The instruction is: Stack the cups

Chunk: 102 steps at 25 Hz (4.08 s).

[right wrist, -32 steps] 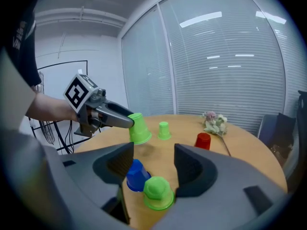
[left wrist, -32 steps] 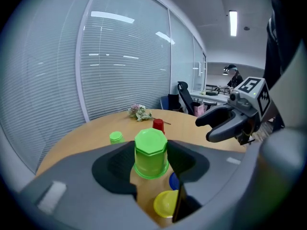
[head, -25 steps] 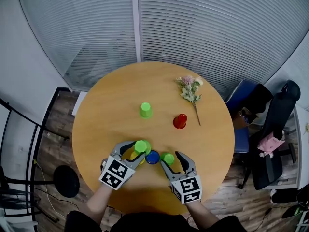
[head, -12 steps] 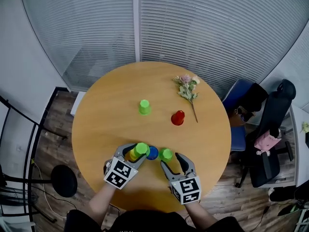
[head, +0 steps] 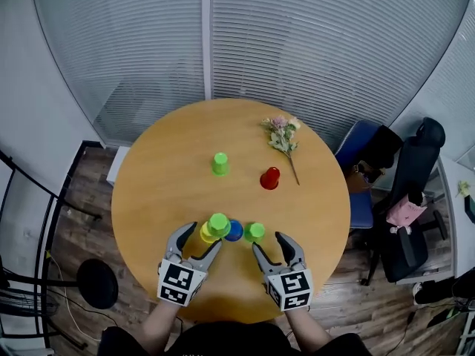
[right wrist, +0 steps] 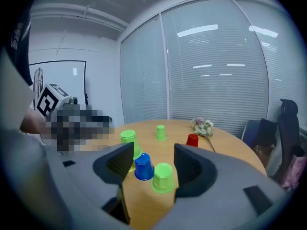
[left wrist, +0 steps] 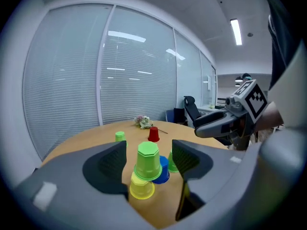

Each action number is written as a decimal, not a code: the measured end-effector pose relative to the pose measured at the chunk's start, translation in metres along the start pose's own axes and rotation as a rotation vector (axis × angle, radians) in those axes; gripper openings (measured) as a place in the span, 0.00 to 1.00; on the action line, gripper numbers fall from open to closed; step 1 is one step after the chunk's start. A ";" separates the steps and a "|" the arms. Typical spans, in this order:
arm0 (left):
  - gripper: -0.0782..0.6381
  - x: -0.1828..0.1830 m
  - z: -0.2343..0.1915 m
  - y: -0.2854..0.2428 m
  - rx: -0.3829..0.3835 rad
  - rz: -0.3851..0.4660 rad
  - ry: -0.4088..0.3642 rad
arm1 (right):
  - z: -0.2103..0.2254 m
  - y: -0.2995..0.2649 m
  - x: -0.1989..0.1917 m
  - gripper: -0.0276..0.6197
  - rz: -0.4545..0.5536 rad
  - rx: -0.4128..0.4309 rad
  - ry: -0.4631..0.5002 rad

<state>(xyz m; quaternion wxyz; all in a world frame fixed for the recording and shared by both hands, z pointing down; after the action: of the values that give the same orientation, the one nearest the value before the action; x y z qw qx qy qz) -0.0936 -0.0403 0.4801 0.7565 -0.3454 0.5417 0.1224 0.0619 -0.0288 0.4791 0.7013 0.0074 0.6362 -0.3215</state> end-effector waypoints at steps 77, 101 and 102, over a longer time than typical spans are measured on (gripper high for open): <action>0.49 -0.008 0.081 -0.040 0.246 -0.020 0.174 | 0.009 -0.072 0.000 0.38 -0.130 0.401 0.306; 0.49 0.008 0.017 -0.010 0.227 0.041 0.122 | -0.016 -0.051 0.043 0.42 -0.023 0.381 0.157; 0.49 0.011 0.009 -0.009 0.222 0.049 0.120 | -0.016 -0.051 0.050 0.42 -0.011 0.373 0.152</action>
<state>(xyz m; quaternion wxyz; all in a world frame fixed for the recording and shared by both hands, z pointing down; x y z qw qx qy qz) -0.0774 -0.0429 0.4753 0.7533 -0.2528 0.6043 0.0593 0.0240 -0.0843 0.4518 0.6361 0.1581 0.6166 -0.4361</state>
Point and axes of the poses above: the fingertips, and each gripper's own axes: y backward along the fingers, z to its right, x out of its top, the point moved 2 cm from there along y, backward along the fingers, and after that the axes turned 10 degrees about -y, right-handed, at the moved point
